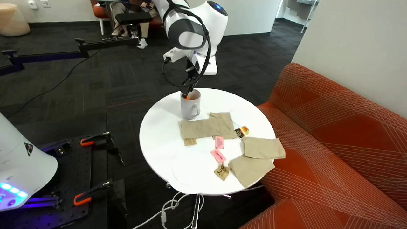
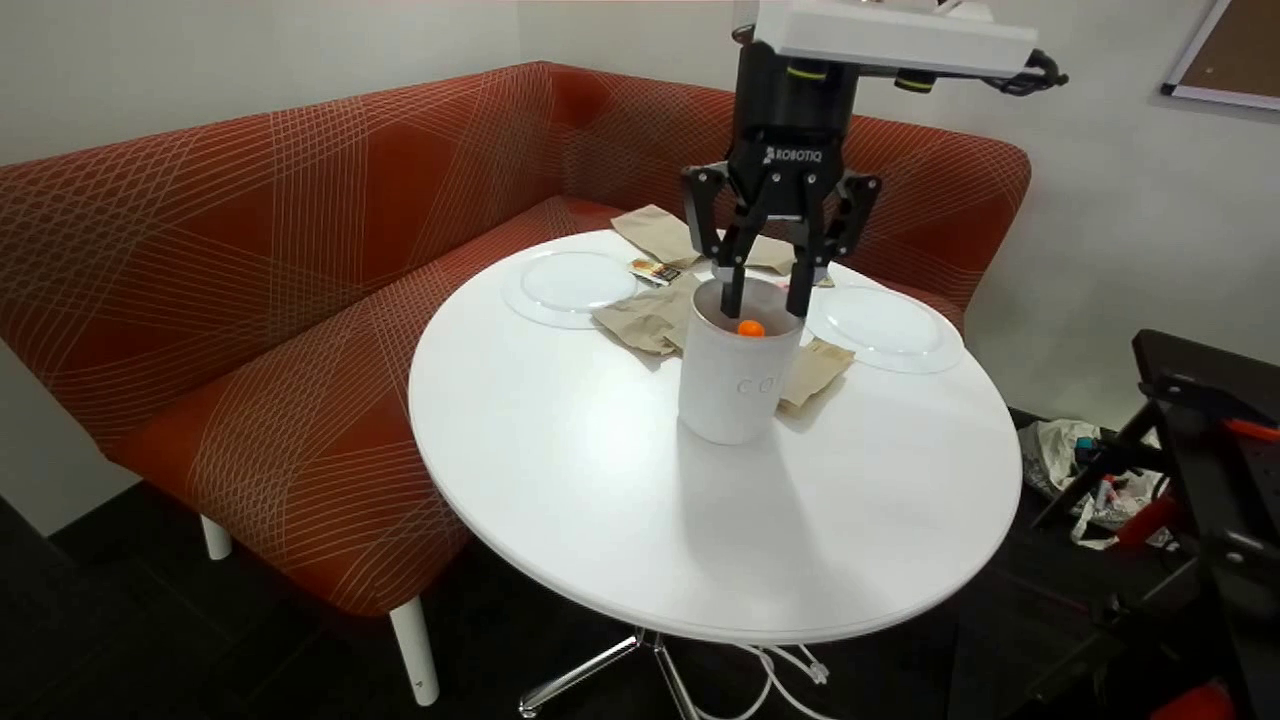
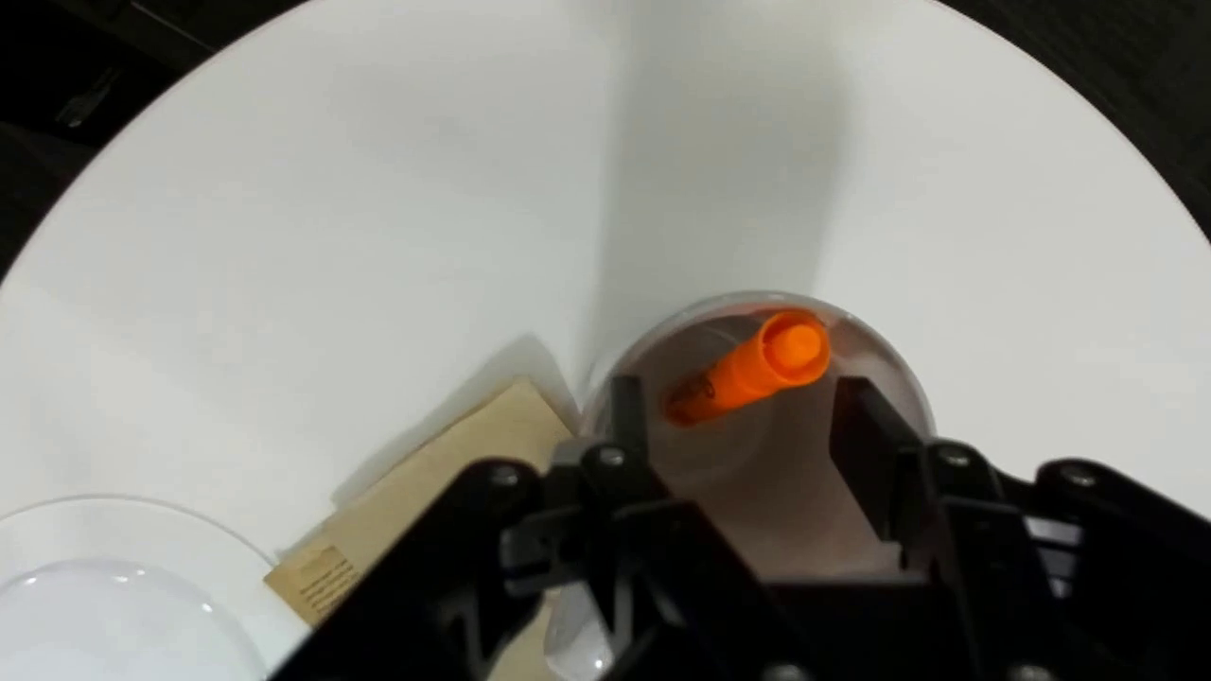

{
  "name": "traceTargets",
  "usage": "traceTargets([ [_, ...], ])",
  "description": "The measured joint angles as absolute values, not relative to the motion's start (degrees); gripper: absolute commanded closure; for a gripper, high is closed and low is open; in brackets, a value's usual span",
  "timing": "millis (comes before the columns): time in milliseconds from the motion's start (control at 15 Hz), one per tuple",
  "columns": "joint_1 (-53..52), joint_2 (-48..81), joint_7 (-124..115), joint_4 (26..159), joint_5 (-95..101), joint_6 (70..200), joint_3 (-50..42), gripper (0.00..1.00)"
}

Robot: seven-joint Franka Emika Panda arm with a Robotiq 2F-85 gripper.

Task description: Remove the orange marker from the white mug

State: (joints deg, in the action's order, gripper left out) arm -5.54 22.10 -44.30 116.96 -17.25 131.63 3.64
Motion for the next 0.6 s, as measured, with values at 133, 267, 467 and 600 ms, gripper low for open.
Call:
traceTargets([
  [133,-5.9,23.2,-44.3,116.0,-17.0,131.6,3.1,0.64],
  [267,-6.0,24.2,-44.3,115.1,-16.8,131.6,2.9,0.59],
  [467,-6.1,25.5,-44.3,113.8,-16.8,131.6,2.9,0.57],
  [600,-6.3,26.2,-44.3,113.1,-16.8,131.6,2.9,0.57],
])
